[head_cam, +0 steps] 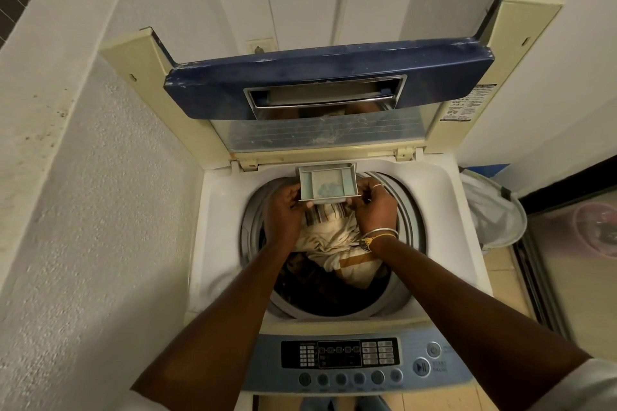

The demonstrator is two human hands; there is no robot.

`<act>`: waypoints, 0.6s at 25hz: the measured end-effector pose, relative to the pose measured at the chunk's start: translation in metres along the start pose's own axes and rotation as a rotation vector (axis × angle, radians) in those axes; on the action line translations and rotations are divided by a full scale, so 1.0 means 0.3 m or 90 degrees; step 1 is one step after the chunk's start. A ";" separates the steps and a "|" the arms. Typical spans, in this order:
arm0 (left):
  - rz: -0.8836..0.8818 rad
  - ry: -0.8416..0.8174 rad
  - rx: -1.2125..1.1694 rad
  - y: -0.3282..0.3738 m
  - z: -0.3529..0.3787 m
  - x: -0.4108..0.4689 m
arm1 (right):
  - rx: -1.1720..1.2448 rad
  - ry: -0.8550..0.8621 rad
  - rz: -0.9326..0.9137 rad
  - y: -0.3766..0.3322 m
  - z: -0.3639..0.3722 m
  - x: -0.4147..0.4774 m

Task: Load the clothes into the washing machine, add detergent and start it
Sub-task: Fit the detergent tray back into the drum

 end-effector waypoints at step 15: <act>-0.029 -0.034 0.046 -0.044 0.015 0.005 | 0.010 -0.091 0.015 0.027 0.009 -0.006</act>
Point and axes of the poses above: each hand's wrist, its own x-axis towards the middle knuckle, its own z-axis out of the palm, y = z × x, the point moved 3 cm from there along x, towards the middle knuckle, and after that the axes turned 12 degrees about x, right-handed, at the moved point
